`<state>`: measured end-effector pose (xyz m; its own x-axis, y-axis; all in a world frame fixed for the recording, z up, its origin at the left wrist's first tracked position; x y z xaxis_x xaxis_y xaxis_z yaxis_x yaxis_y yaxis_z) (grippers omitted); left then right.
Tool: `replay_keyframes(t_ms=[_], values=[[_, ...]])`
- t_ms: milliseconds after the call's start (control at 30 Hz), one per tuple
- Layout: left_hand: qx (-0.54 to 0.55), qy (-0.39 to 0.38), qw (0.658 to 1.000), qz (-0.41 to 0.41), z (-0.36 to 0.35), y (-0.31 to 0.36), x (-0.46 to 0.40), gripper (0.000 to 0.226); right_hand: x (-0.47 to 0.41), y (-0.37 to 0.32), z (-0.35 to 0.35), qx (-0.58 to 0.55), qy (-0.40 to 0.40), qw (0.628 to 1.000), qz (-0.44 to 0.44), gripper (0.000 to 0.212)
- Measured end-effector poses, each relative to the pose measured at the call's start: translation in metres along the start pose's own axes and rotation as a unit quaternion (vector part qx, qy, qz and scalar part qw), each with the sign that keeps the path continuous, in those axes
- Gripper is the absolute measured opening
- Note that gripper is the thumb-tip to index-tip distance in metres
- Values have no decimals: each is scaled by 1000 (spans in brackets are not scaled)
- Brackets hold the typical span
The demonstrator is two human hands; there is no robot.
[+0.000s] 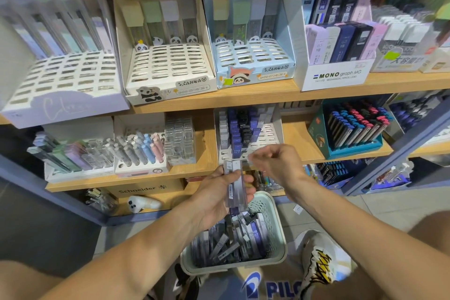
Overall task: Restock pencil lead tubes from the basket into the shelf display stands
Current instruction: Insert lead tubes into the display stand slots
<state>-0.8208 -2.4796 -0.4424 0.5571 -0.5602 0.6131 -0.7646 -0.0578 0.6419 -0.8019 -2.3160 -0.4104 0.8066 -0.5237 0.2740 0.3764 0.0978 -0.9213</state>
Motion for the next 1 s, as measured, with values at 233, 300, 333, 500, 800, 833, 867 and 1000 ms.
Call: replay_keyframes(t_ms=[233,300,333,500,800,833,867,1000], values=[[7,-16,1000,6,0,-8,6,34,35,-6,-21,-48,-105,993,-14,45],[9,-28,1000,5,-3,-10,9,38,36,-10,-20,-57,-115,992,1,50],[7,-30,999,6,-4,-11,10,36,36,-12,-20,-56,-121,991,6,51],[22,-33,999,29,-3,-13,10,38,35,-10,-22,-59,-137,989,-6,47],[19,-37,999,-9,-2,-1,4,34,30,-7,-24,-227,-220,943,-103,32],[19,-40,999,-14,-3,-1,3,32,28,-6,-23,-232,-219,942,-106,32],[20,-43,999,-19,-4,0,4,29,27,-5,-21,-238,-212,942,-107,30],[21,-39,998,-37,-5,2,3,29,23,-1,-20,-265,-203,936,-115,22]])
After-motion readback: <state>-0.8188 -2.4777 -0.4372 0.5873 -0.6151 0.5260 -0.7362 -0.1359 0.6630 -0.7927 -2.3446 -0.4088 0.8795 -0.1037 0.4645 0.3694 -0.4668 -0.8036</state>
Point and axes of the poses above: each hand's wrist, its own x-axis away from the middle knuckle, its own z-axis out of the back of the hand, y = z × x, the point moved 9 cm from there along -x, towards the middle knuckle, and after that the axes turned 1 degree about -y, right-handed, at the moved point
